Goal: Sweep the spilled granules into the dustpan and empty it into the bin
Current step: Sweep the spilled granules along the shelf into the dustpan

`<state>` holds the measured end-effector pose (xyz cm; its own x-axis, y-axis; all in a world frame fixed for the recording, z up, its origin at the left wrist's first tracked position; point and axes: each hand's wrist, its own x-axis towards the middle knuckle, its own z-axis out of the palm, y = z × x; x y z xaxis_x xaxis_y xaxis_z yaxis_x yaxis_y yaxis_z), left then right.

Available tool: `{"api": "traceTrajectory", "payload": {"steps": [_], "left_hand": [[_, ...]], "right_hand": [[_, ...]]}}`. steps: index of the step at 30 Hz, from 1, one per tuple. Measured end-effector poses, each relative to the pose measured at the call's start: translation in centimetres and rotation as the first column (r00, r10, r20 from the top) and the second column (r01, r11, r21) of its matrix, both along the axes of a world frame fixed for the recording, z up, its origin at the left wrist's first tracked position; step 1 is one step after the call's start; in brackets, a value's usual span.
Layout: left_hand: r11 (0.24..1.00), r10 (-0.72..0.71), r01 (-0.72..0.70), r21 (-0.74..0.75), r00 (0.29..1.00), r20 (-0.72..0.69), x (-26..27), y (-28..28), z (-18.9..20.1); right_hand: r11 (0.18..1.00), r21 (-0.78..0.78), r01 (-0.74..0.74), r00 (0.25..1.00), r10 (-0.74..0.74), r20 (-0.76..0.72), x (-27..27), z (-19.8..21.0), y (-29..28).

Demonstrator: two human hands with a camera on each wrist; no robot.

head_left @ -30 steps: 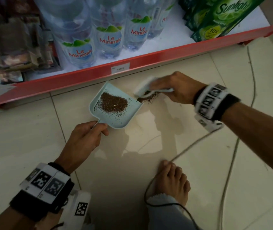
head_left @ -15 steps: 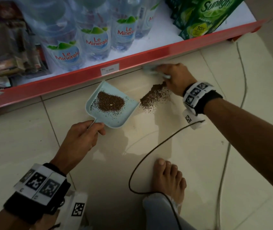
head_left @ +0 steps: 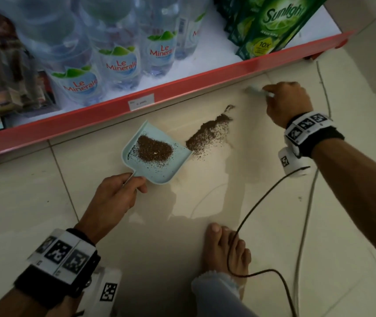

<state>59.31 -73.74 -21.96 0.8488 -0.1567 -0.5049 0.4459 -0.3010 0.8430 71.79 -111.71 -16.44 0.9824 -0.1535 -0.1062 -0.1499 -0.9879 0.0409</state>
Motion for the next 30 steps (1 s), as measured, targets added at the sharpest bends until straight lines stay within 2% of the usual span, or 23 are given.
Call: {"api": "traceTrajectory", "payload": {"steps": [2,4,6,9,12,14,16,18,20,22,24,26,28,30], "left_hand": [[1.0,0.011,-0.011,-0.002,1.0,-0.006,0.2,-0.6,-0.1],[1.0,0.019,-0.019,0.0,1.0,-0.008,0.2,-1.0,-0.2],[1.0,0.022,-0.021,0.007,1.0,-0.011,0.1,-1.2,-0.3],[1.0,0.023,-0.023,0.016,1.0,-0.02,-0.1,-1.0,-0.5],[0.999,0.028,-0.027,0.034,0.999,-0.025,-0.2,-0.7,-0.5],[0.999,0.03,-0.03,0.03,0.999,-0.021,-0.3,-0.6,-0.3],[0.999,0.028,-0.028,0.022,0.999,-0.017,-0.3,-0.6,-0.1],[0.999,0.026,-0.025,0.021,1.0,-0.016,-0.3,-0.5,0.0],[0.999,0.033,-0.033,0.009,0.999,-0.017,-0.3,-0.4,0.1],[0.999,0.045,-0.045,-0.005,0.999,-0.016,-0.3,-0.2,0.1],[0.998,0.053,-0.053,-0.013,0.998,-0.014,-0.4,0.0,0.3],[0.998,0.061,-0.062,-0.023,0.998,-0.011,-0.5,0.4,0.3],[0.998,0.058,-0.058,-0.029,0.998,-0.006,-0.7,0.8,0.4],[0.998,0.054,-0.054,-0.022,0.999,-0.007,-0.8,1.1,0.3]], "right_hand": [[0.999,0.051,-0.011,0.999,0.013,-0.039,-0.5,-0.7,0.8],[0.976,0.189,-0.111,0.993,0.116,-0.019,-2.1,-1.1,3.1],[0.91,0.342,-0.234,0.969,0.248,0.003,-3.9,-0.8,5.6],[0.863,0.386,-0.327,0.943,0.326,0.069,-5.2,0.1,7.4],[0.943,0.254,-0.217,0.971,0.18,0.16,-3.3,0.1,5.8],[0.996,0.092,-0.018,0.984,0.001,0.176,-0.9,-0.2,4.0],[0.985,0.023,0.173,0.975,-0.174,0.136,1.3,-0.7,2.8],[0.976,0.04,0.216,0.973,-0.219,0.078,2.7,-1.6,2.8],[0.989,0.103,0.103,0.991,-0.111,0.073,3.3,-2.5,3.8],[0.958,0.248,-0.144,0.989,0.131,0.068,2.5,-2.9,5.4],[0.841,0.386,-0.38,0.917,0.398,0.034,0.5,-2.4,6.9],[0.735,0.437,-0.518,0.824,0.566,0.025,-1.5,-1.6,7.2],[0.697,0.437,-0.568,0.788,0.614,0.047,-2.8,-0.9,6.1],[0.724,0.414,-0.552,0.823,0.554,0.129,-3.3,-0.4,4.3]]}}
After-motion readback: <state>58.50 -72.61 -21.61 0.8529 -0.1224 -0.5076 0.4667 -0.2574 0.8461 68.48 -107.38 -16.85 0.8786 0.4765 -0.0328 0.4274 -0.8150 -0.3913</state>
